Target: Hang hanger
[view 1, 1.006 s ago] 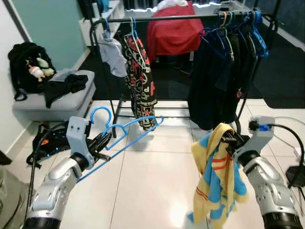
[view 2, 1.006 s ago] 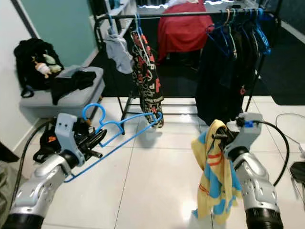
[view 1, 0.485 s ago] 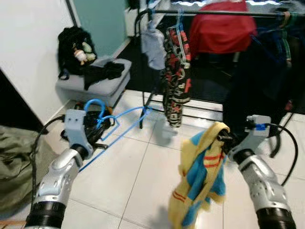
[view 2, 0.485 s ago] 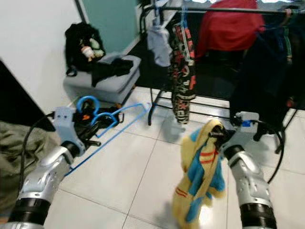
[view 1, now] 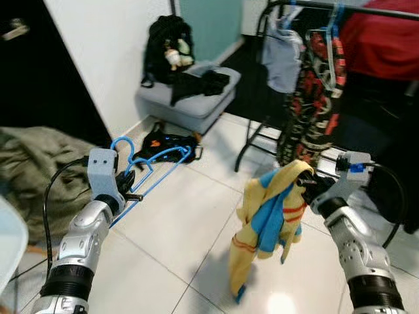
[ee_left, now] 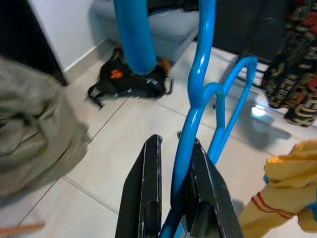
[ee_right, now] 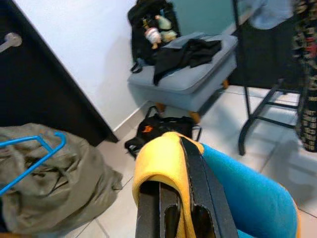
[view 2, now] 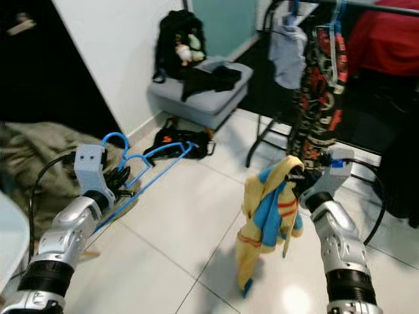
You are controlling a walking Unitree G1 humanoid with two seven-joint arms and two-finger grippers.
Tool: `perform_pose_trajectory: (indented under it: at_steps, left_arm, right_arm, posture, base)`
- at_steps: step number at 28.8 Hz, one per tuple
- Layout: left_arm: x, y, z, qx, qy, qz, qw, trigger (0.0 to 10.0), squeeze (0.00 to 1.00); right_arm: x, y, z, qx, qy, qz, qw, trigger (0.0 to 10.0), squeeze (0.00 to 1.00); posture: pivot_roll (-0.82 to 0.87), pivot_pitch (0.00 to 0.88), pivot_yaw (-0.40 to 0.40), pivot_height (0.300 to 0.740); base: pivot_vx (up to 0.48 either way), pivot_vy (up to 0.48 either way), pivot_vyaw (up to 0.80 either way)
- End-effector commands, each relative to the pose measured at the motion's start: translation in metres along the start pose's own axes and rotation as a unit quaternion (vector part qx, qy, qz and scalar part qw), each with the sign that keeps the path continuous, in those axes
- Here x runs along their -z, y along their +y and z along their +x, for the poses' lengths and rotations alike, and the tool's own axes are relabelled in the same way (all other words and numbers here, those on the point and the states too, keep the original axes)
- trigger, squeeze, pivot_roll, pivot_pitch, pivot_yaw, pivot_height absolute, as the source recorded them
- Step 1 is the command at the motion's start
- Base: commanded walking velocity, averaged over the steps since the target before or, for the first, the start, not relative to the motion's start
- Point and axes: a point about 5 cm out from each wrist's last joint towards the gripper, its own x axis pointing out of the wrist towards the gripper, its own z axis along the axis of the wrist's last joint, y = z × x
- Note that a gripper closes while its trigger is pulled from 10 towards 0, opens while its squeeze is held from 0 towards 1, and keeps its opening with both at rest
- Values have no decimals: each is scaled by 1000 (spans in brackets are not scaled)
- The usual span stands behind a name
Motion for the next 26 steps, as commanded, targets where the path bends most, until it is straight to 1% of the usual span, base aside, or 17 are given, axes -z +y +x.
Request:
perform_pose_trajectory:
  at_steps: [1, 4, 5, 6, 7, 11, 17, 19, 20, 23, 24, 26]
  left_arm:
    - [-1, 7, 0, -8, 0, 10, 1000, 10000, 0]
    - [-1, 6, 1, -7, 3, 10, 1000, 10000, 0]
    - [0, 6, 4, -8, 7, 12, 1000, 10000, 0]
    - [0, 6, 4, -8, 7, 12, 1000, 10000, 0]
    - [-1, 6, 6, -9, 7, 13, 1000, 10000, 0]
    - [-2, 7, 8, -11, 7, 19, 1000, 10000, 0]
    - [-7, 11, 8, -14, -6, 28, 999, 10000, 0]
    - [-9, 13, 7, -15, -8, 36, 999, 10000, 0]
    - [-10, 18, 6, -18, -8, 43, 999, 10000, 0]
    - [-10, 21, 5, -20, -8, 47, 999, 10000, 0]
    - [-6, 28, 3, -24, 0, 50, 998, 10000, 0]
    - [-6, 28, 3, -24, 0, 50, 998, 10000, 0]
  right_arm:
    - [-2, 1, 1, -5, -11, -7, 1000, 10000, 0]
    - [-3, 1, 2, -5, -12, -8, 1000, 10000, 0]
    - [-4, 1, 6, -6, -15, -8, 1000, 10000, 0]
    - [-4, 1, 6, -6, -15, -8, 1000, 10000, 0]
    - [-4, 4, 9, -11, -12, -18, 1000, 10000, 0]
    - [-2, 6, 12, -16, -6, -28, 999, 10000, 0]
    - [0, 4, 15, -15, 0, -26, 1000, 10000, 0]
    - [0, 4, 15, -16, 0, -24, 1000, 10000, 0]
    - [0, 6, 18, -18, -1, -19, 1000, 10000, 0]
    - [0, 7, 20, -20, -2, -16, 1000, 10000, 0]
    - [-3, 13, 27, -32, -7, -24, 999, 10000, 0]
    - [-3, 13, 27, -32, -7, -24, 999, 10000, 0]
  posture:
    - [-28, 72, 55, 740]
    - [-27, 71, 52, 740]
    - [-19, 63, 43, 740]
    - [-19, 63, 43, 740]
    - [-15, 61, 39, 740]
    - [-15, 60, 34, 740]
    - [-5, 50, 19, 740]
    - [1, 53, 20, 740]
    - [2, 52, 20, 740]
    - [12, 53, 17, 740]
    - [26, 55, 17, 740]
    - [26, 55, 17, 740]
  base:
    - [0, 0, 725]
    - [0, 0, 725]
    - [0, 0, 725]
    - [0, 0, 725]
    - [0, 0, 725]
    - [0, 0, 725]
    - [0, 0, 725]
    - [0, 0, 725]
    - [0, 0, 725]
    - [0, 0, 725]
    - [0, 0, 719]
    - [0, 0, 719]
